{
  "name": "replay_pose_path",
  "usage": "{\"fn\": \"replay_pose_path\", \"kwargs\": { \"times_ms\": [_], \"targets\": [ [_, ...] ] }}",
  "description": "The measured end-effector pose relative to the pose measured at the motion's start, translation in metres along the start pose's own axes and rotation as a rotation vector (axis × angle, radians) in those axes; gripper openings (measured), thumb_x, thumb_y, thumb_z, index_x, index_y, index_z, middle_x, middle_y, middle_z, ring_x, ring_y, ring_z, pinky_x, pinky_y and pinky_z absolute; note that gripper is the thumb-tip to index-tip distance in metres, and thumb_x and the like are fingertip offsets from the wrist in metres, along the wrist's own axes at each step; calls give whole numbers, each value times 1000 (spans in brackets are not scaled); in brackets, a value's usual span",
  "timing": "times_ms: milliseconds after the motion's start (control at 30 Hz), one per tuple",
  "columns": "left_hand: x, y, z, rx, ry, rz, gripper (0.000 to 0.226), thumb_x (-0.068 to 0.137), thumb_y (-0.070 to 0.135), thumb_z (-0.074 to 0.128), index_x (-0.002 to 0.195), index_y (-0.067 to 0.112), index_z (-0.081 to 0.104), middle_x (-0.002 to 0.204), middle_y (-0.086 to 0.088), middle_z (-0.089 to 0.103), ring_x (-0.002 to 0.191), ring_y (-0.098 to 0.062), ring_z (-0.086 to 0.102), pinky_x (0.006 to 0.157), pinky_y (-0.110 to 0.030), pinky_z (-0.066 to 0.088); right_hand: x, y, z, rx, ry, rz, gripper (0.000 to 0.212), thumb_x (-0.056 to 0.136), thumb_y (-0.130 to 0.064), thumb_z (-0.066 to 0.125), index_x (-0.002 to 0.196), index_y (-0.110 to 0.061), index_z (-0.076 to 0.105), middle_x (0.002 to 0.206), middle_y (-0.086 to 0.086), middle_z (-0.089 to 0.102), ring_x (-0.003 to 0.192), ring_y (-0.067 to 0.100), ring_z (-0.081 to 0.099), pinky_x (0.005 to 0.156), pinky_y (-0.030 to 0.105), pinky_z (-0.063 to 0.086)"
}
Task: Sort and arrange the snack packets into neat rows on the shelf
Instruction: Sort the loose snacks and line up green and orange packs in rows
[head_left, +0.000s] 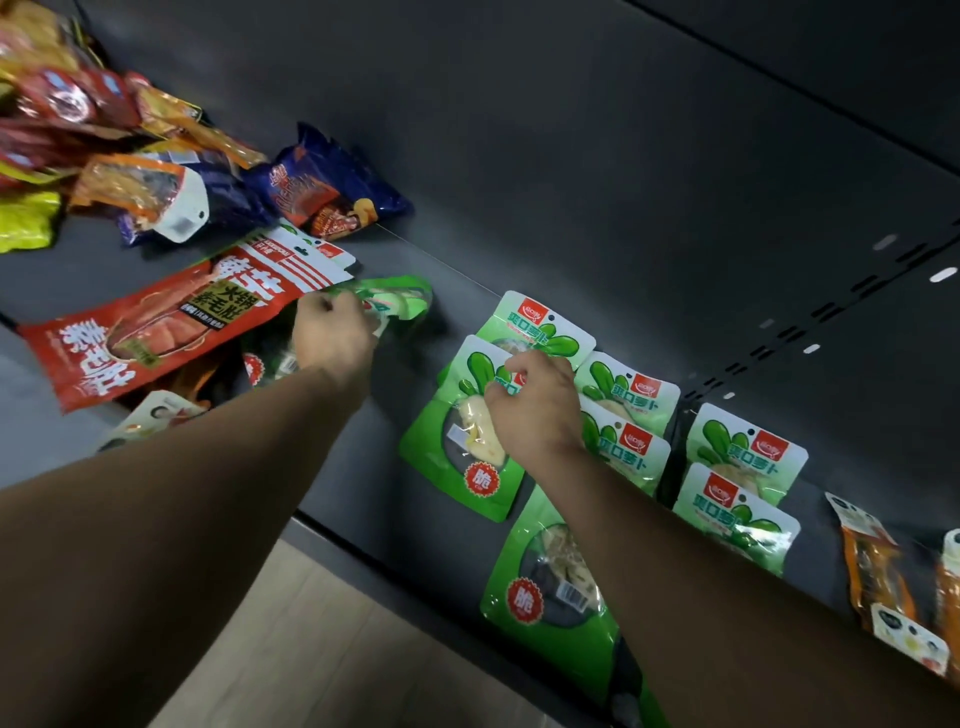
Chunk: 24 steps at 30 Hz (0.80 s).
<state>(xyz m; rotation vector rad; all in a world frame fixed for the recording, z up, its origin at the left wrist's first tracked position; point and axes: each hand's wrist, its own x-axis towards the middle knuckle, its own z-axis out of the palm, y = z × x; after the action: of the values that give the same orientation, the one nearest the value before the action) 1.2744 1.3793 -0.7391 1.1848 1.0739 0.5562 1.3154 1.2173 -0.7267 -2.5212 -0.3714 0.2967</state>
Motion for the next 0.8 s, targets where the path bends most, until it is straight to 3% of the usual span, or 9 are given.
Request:
{"fn": "replay_pose_path", "kwargs": {
  "times_ms": [67, 267, 367, 467, 500, 567, 633, 700, 800],
  "targets": [
    [-2, 10, -11, -90, 8, -30, 19, 91, 13, 38, 73, 18, 42, 79, -9, 51, 80, -24, 54, 66, -31, 45, 3, -6, 1, 72, 33, -17, 32, 89, -21, 59, 120, -16, 56, 129, 5, 45, 95, 17, 53, 78, 21, 36],
    [-8, 29, -46, -233, -60, -114, 15, 83, 6, 39, 77, 10, 52, 83, -13, 60, 73, -29, 61, 71, -36, 51, 11, -24, 4, 309, 54, -47, 40, 87, -34, 64, 121, -17, 53, 128, 0, 46, 115, 17, 49, 86, 21, 35],
    [-15, 36, -61, -240, -164, -112, 17, 84, 5, 38, 85, 10, 55, 81, -6, 67, 68, -24, 68, 62, -32, 57, 11, -35, 10, 429, -44, -57, 53, 85, -40, 65, 131, -19, 47, 136, -2, 44, 124, 16, 44, 100, 30, 39],
    [-23, 42, -71, -193, -219, -120, 18, 84, 1, 36, 78, 7, 51, 67, -5, 67, 65, -20, 68, 54, -28, 57, 9, -47, 15, 531, -210, -72, 61, 83, -42, 68, 135, -23, 43, 138, -5, 45, 124, 12, 45, 98, 26, 37],
    [-26, 44, -75, -164, -238, -118, 18, 84, 1, 35, 74, 7, 49, 63, -4, 67, 65, -20, 68, 56, -28, 58, 8, -50, 16, 581, -281, -77, 58, 83, -40, 69, 133, -23, 44, 132, -8, 50, 118, 9, 50, 94, 23, 39],
    [-30, 46, -81, -125, -264, -110, 19, 85, 3, 34, 72, 10, 46, 62, -2, 66, 65, -19, 67, 54, -26, 57, 6, -55, 18, 674, -454, -84, 33, 85, -30, 69, 113, -21, 56, 106, -14, 62, 92, -1, 60, 80, 16, 43],
    [-33, 47, -87, -119, -282, -129, 19, 87, 5, 35, 74, 13, 47, 77, -5, 68, 70, -20, 68, 54, -26, 56, 4, -55, 20, 681, -582, -106, 9, 85, -21, 69, 91, -18, 64, 86, -11, 68, 74, -4, 63, 73, 15, 46],
    [-34, 47, -92, -92, -292, -139, 14, 87, 8, 37, 79, 12, 47, 91, -11, 68, 80, -25, 69, 63, -31, 58, 3, -53, 22, 679, -647, -85, 8, 82, -18, 72, 88, -16, 66, 87, -3, 70, 83, 5, 66, 85, 21, 48],
    [-37, 48, -92, -58, -262, -158, 13, 87, 13, 40, 93, 9, 51, 102, -14, 69, 92, -30, 67, 84, -39, 55, 3, -51, 22, 746, -684, -21, 7, 81, -12, 72, 85, -15, 66, 87, 2, 71, 95, 23, 65, 99, 43, 47]
  ]
}}
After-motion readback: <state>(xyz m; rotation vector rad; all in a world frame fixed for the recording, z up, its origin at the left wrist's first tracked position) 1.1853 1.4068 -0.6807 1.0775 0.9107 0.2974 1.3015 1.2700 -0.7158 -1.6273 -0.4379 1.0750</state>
